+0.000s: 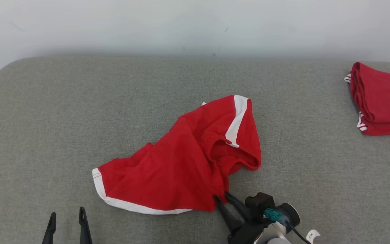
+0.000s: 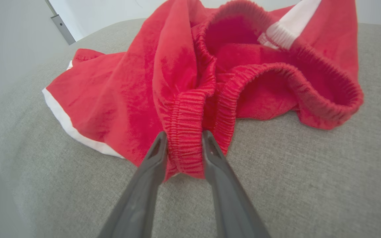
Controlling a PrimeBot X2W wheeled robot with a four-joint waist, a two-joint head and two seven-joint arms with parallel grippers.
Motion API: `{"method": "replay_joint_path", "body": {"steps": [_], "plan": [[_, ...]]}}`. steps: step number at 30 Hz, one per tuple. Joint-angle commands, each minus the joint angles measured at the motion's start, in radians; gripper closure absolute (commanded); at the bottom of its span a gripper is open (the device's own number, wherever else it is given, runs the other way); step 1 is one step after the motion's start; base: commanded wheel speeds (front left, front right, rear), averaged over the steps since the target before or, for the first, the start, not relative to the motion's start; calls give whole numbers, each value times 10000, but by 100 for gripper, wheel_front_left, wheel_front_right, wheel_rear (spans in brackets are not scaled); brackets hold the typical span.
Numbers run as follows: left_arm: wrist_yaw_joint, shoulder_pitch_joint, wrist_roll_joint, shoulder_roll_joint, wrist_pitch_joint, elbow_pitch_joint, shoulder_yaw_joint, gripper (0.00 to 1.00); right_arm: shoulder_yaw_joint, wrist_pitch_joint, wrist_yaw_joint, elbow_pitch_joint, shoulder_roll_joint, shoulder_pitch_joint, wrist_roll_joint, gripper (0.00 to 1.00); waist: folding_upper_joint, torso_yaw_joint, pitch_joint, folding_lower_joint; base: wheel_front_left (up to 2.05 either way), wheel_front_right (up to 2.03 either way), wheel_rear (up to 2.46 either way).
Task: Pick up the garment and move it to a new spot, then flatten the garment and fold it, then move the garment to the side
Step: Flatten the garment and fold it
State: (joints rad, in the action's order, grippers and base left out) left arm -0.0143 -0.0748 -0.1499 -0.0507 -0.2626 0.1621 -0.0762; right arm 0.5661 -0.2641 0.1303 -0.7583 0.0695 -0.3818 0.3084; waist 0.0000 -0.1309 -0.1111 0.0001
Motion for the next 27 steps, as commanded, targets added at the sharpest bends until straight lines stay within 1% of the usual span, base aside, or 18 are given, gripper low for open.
{"method": "replay_joint_path", "body": {"steps": [1, 3, 6, 9, 15, 20, 25, 27], "plan": [[38, 69, 5, 9, -30, -34, 25, 0, 63, 0, 13, -94, 53, -116, 165, 100, 0, 11, -5, -1, 0, 0, 0], [57, 48, -3, 7, -30, -33, 37, 0, -18, 0, 13, -108, 115, -151, 261, 100, 0, 35, 0, -1, 0, 0, 0], [127, 27, -66, 7, -30, -58, 65, 0, -493, 0, 13, 6, 367, -131, 392, 100, 0, 153, -2, -1, 0, 0, 0], [185, 74, -122, 7, -30, -93, 136, 0, -1164, 2, 13, 427, 693, 155, 311, 100, 0, 319, -54, -1, 0, 0, 0], [290, 86, -263, 6, -30, -97, 207, 0, -2104, -1, 13, 1241, 1402, 896, -87, 100, 0, 801, -181, -1, 0, 0, 0], [300, 175, -325, 7, -30, -49, 352, 0, -2501, 2, 13, 2064, 1853, 1670, -373, 100, 0, 1038, -260, -1, 0, 0, 0], [296, 74, -353, 6, -30, -15, 408, 0, -2849, 0, 13, 3050, 2036, 2640, -456, 100, 0, 1033, -116, -1, 0, 0, 0], [282, -4, -358, 6, -30, 2, 391, 0, -2753, 2, 13, 3363, 2057, 2902, -462, 100, 0, 1044, -46, -1, 0, 0, 0]]}}
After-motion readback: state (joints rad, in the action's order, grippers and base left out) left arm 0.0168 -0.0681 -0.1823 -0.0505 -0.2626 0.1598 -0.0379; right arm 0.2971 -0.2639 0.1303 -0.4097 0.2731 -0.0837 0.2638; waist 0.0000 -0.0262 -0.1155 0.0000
